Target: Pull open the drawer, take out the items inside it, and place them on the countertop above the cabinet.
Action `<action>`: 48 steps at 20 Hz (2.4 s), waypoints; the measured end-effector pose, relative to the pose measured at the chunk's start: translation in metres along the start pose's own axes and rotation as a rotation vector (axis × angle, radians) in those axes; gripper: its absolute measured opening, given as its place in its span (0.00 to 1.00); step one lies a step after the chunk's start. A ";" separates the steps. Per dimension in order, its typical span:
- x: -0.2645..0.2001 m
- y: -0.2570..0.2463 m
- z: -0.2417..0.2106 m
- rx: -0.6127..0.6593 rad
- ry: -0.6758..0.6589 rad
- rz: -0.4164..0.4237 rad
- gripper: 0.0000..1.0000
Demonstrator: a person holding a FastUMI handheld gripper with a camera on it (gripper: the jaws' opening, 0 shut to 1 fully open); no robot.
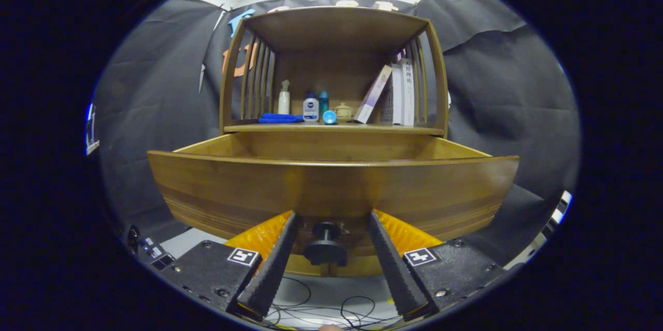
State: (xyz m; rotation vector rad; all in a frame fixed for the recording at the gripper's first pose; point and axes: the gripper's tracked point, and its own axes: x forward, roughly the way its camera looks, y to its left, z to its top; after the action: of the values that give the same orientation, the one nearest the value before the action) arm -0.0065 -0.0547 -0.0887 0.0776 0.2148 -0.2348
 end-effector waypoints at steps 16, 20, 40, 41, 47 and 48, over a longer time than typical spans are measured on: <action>0.061 0.004 0.025 -0.038 0.050 -0.005 0.90; 0.092 0.007 0.036 -0.038 0.067 -0.011 0.90; 0.184 0.024 0.049 -0.045 0.178 0.031 0.91; 0.170 0.026 0.054 -0.040 0.154 0.045 0.91; 0.058 0.034 0.091 -0.048 0.012 0.129 0.92; 0.038 0.033 0.099 -0.040 0.002 0.148 0.92</action>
State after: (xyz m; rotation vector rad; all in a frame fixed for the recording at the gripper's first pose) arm 0.0576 -0.0409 0.0006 0.0537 0.2145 -0.0832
